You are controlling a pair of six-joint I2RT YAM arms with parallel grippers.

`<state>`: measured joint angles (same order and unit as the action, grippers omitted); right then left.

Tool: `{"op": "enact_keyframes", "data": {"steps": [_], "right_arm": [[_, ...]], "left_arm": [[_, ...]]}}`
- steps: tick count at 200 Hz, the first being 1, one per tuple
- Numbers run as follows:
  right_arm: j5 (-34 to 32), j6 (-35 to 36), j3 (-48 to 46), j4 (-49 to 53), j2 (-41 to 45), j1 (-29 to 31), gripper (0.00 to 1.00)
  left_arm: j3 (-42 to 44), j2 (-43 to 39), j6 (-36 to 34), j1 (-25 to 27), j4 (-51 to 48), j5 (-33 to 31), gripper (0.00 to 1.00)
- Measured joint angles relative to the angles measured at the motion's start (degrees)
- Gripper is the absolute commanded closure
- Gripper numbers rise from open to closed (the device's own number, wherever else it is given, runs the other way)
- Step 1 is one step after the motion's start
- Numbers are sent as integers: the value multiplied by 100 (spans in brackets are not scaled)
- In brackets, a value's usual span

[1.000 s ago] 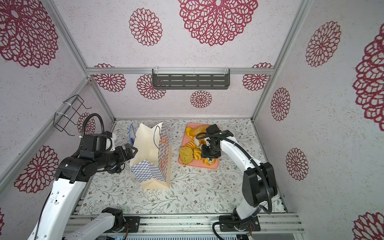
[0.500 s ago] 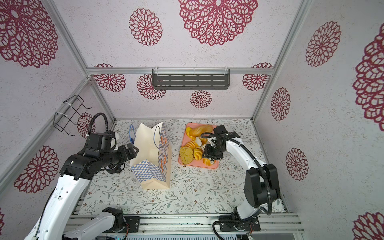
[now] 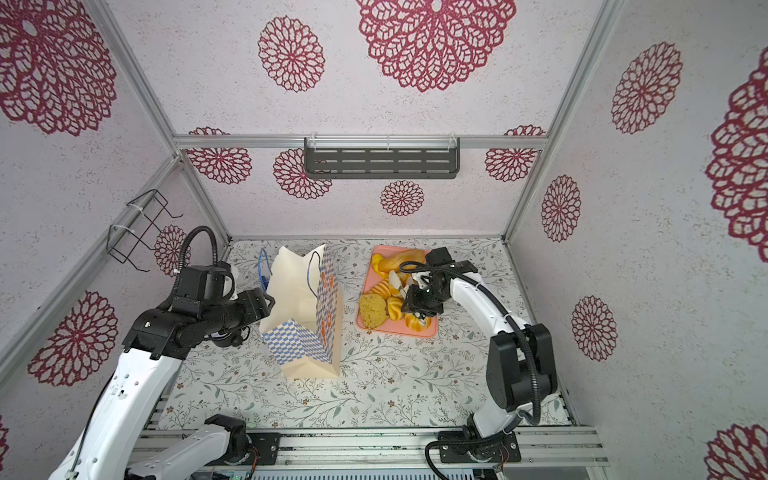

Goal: Place the fake bread into the paper bag

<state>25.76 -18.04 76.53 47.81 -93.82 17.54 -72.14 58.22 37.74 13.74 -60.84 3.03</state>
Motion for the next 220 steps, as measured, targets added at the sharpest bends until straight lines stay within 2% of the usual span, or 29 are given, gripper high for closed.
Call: {"op": "enact_keyframes", "data": {"steps": [105,220], "right_arm": [[0,0,39,-44,-251,2,64],[-2,7,39,190,-184,13,59]], "left_arm": [[0,0,24,17,61,0,30],[35,-11,50,26,184,4,30]]}}
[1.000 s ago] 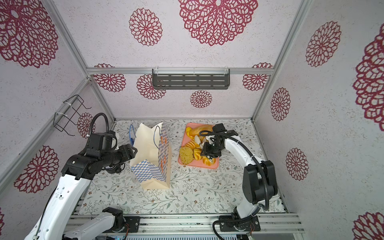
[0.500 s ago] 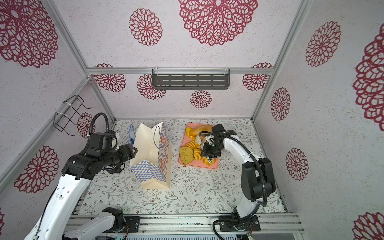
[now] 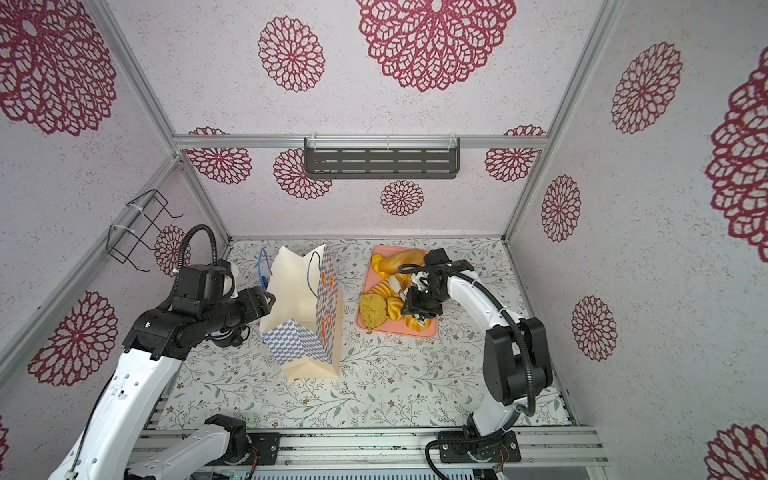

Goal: Place the fake bread into the paper bag

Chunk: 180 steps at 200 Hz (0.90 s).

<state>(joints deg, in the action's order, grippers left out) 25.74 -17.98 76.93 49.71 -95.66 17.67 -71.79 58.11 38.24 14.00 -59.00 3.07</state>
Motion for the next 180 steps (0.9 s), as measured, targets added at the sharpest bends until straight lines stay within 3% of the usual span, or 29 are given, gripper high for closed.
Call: {"op": "enact_keyframes", "data": {"steps": [180], "right_arm": [[-72,151,496,199,-350,11,63]], "left_arm": [[76,-52,79,0,7,2,29]]}}
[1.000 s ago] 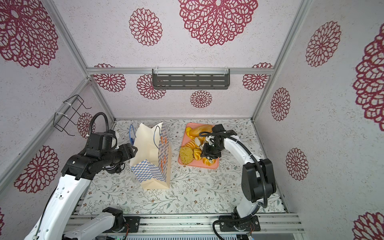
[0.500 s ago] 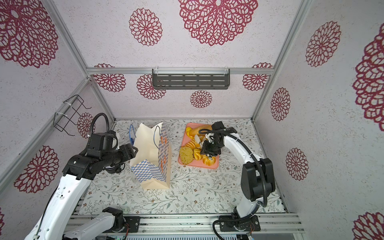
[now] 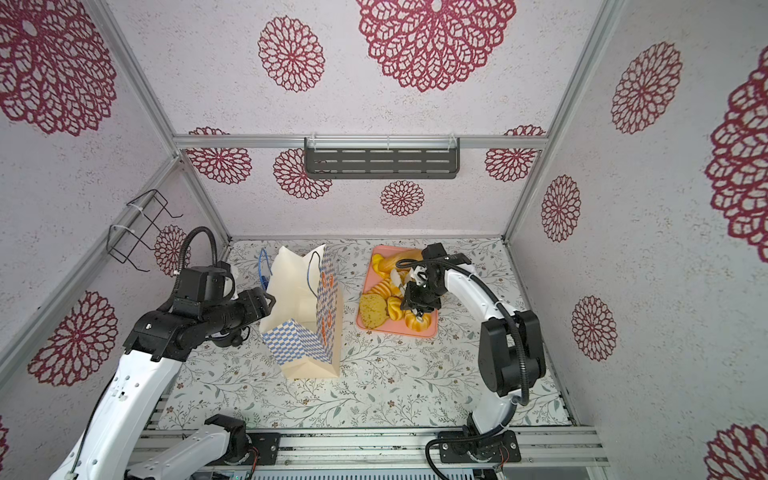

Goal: Place the fake bread into the paper bag

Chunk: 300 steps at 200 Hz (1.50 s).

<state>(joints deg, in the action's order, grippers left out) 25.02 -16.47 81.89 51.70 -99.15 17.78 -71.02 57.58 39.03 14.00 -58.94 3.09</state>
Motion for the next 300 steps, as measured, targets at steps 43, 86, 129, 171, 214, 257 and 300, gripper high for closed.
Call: {"op": "enact_keyframes", "data": {"steps": [43,86,129,171,214,257,300], "right_arm": [[-92,59,0,144,118,0,63],[-96,118,0,254,131,0,63],[-101,190,0,337,129,0,63],[-157,195,133,391,52,0,63],[-354,251,319,398,-197,4,66],[-398,376,343,407,-317,4,79],[-398,382,363,411,-306,15,98]], "left_arm": [[0,-37,4,0,0,0,29],[0,-70,4,0,0,0,29],[0,-98,11,0,0,-4,29],[0,-111,17,2,0,-4,29],[0,-111,17,2,0,-4,29],[0,-111,17,2,0,-4,29],[0,-111,17,0,0,-20,19]]}}
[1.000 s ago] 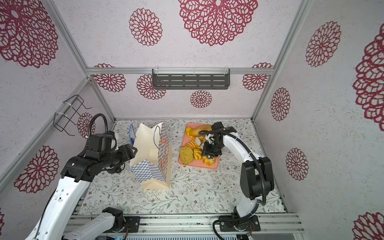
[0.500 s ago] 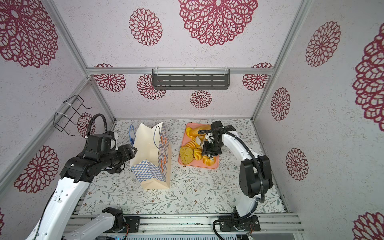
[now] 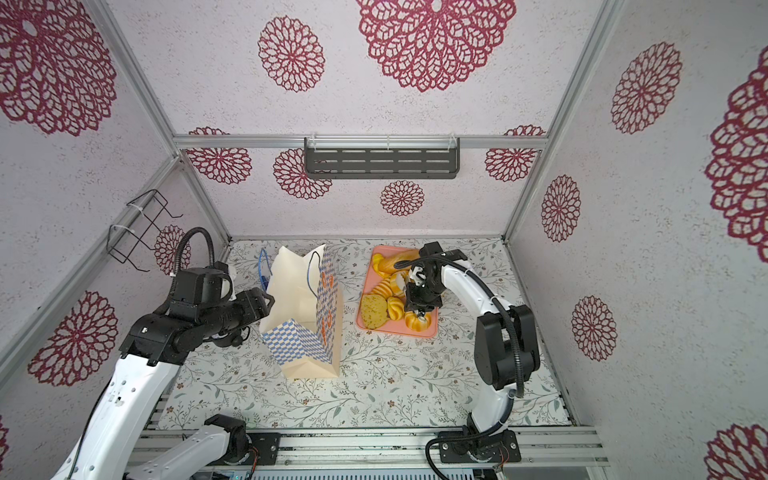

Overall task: Place the fake bread into the paper bag
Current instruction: 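Squeeze the tongs on the yellow bun and lift it with the right gripper, then carry the bun in the tongs over the open paper bag with the right gripper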

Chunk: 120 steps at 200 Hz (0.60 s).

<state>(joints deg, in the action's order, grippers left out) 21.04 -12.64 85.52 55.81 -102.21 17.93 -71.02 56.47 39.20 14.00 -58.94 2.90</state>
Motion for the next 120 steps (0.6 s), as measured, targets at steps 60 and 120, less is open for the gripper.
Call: {"op": "enact_keyframes", "data": {"steps": [60,120], "right_arm": [[76,-151,-7,15,680,0,100],[319,-509,586,-20,1626,131,100]], "left_arm": [[0,4,0,2,42,-4,22],[-26,101,-7,2,39,-28,40]]}}
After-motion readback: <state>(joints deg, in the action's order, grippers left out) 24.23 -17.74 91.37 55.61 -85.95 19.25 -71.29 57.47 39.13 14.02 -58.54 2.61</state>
